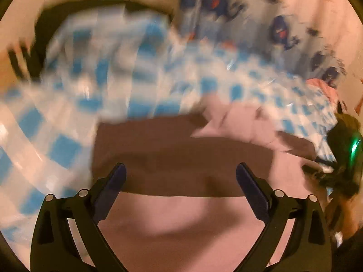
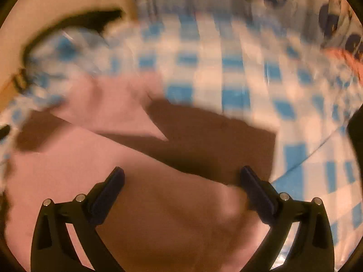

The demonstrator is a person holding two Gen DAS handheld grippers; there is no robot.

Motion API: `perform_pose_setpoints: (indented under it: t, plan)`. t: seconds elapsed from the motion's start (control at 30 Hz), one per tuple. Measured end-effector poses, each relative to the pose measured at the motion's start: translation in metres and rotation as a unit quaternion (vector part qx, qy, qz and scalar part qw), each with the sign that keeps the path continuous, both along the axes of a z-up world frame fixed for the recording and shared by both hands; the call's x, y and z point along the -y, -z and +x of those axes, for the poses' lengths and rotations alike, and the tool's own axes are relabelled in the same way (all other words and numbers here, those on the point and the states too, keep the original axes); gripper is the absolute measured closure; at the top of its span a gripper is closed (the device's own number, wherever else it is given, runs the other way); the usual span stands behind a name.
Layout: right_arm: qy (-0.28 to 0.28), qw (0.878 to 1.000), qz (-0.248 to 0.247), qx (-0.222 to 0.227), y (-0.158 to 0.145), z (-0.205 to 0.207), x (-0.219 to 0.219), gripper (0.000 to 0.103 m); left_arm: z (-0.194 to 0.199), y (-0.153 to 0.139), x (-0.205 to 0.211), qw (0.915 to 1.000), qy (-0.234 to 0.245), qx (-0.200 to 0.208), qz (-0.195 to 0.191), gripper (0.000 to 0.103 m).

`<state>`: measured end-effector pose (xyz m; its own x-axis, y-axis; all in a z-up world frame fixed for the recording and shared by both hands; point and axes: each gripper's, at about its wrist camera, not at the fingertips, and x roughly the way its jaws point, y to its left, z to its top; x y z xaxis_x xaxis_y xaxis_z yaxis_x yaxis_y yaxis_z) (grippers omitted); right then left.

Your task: Fold large clothes

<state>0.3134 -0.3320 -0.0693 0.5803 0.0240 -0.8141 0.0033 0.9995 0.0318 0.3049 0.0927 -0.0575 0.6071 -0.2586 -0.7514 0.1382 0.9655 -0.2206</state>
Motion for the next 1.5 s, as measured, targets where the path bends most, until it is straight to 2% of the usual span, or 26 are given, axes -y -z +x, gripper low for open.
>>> perform_pose_setpoints:
  t: [0.03,0.07,0.1,0.13,0.17,0.23,0.33,0.4,0.5,0.57,0.6,0.63,0.73,0.8,0.9,0.93,0.97,1.03,1.07,1.13,1.17,1.3,1.33,1.4,1.47,1.5]
  plan:
    - [-0.008,1.000,0.017,-0.015,0.023,0.009,0.003,0.005,0.006,0.023,0.003,0.9998,0.008,-0.017,0.004,0.010]
    - [0.004,0.999,0.049,0.004,0.030,0.009,0.012,0.005,0.006,0.038,0.011,0.9995,0.014,-0.007,0.028,0.010]
    - [0.007,0.999,0.049,0.007,0.029,0.009,0.012,0.005,0.003,0.041,0.022,0.9976,0.012,0.002,0.068,0.010]
    - [0.005,0.999,0.036,0.001,0.027,0.009,0.009,0.005,0.002,0.037,0.030,0.9953,0.009,0.001,0.097,0.010]
    - [-0.003,0.999,0.032,-0.015,0.024,0.011,0.008,0.005,0.000,0.034,0.032,0.9945,0.009,-0.006,0.104,0.010]
    - [-0.012,0.997,0.058,-0.044,0.011,0.006,0.017,0.005,-0.013,0.014,0.026,0.9943,0.016,-0.021,0.103,0.010]
    - [-0.025,0.986,0.160,-0.022,-0.038,-0.049,0.051,0.005,-0.064,-0.027,-0.002,0.9981,0.022,-0.013,0.057,0.010]
    - [-0.060,0.983,0.172,-0.022,-0.054,-0.098,0.062,0.005,-0.114,-0.049,-0.036,0.9995,0.020,-0.006,0.026,0.010]
    - [-0.102,0.981,0.164,-0.033,-0.057,-0.180,0.084,0.005,-0.188,-0.057,-0.085,0.9997,-0.002,-0.021,0.013,0.010]
    - [-0.102,0.977,0.179,-0.049,-0.047,-0.237,0.106,0.005,-0.243,-0.051,-0.125,0.9986,-0.034,-0.040,-0.004,0.010]
    - [-0.097,0.972,0.207,-0.058,-0.041,-0.262,0.119,0.005,-0.262,-0.046,-0.141,0.9976,-0.048,-0.048,-0.013,0.009]
    - [-0.087,0.962,0.250,-0.065,-0.034,-0.293,0.133,0.005,-0.284,-0.040,-0.157,0.9962,-0.063,-0.055,-0.023,0.009]
    - [-0.052,0.936,0.340,-0.071,-0.016,-0.353,0.161,0.005,-0.346,-0.010,-0.198,0.9889,-0.105,-0.089,-0.057,0.009]
    - [-0.046,0.923,0.374,-0.078,-0.004,-0.379,0.162,0.005,-0.380,0.016,-0.219,0.9798,-0.129,-0.117,-0.098,0.009]
    - [-0.036,0.897,0.430,-0.090,0.014,-0.402,0.160,0.005,-0.407,0.039,-0.233,0.9678,-0.145,-0.137,-0.153,0.010]
    - [-0.032,0.885,0.454,-0.097,0.020,-0.407,0.156,0.005,-0.410,0.037,-0.234,0.9678,-0.150,-0.133,-0.153,0.010]
    - [-0.032,0.880,0.464,-0.099,0.022,-0.408,0.153,0.005,-0.415,0.032,-0.235,0.9672,-0.143,-0.119,-0.173,0.009]
    - [-0.040,0.867,0.485,-0.106,0.022,-0.411,0.144,0.005,-0.415,0.030,-0.228,0.9638,-0.118,-0.121,-0.206,0.009]
    - [-0.046,0.861,0.495,-0.111,0.020,-0.412,0.135,0.005,-0.414,0.030,-0.222,0.9654,-0.109,-0.123,-0.203,0.009]
    - [-0.049,0.862,0.490,-0.117,0.015,-0.415,0.121,0.005,-0.415,0.028,-0.205,0.9754,-0.087,-0.118,-0.165,0.009]
    - [-0.050,0.866,0.483,-0.118,0.013,-0.417,0.116,0.005,-0.416,0.028,-0.200,0.9765,-0.080,-0.118,-0.161,0.009]
    - [-0.042,0.896,0.409,-0.165,0.012,-0.423,0.110,0.005,-0.417,0.038,-0.188,0.9728,-0.070,-0.138,-0.173,0.009]
    - [-0.043,0.899,0.401,-0.173,0.014,-0.425,0.109,0.005,-0.415,0.042,-0.185,0.9725,-0.067,-0.145,-0.169,0.009]
    - [-0.049,0.890,0.411,-0.192,0.018,-0.429,0.107,0.005,-0.413,0.051,-0.176,0.9697,-0.060,-0.167,-0.168,0.009]
    - [-0.079,0.864,0.445,-0.224,0.025,-0.435,0.092,0.005,-0.414,0.053,-0.171,0.9662,-0.047,-0.171,-0.187,0.009]
    - [-0.087,0.865,0.441,-0.223,0.023,-0.435,0.090,0.005,-0.413,0.053,-0.169,0.9639,-0.042,-0.169,-0.201,0.009]
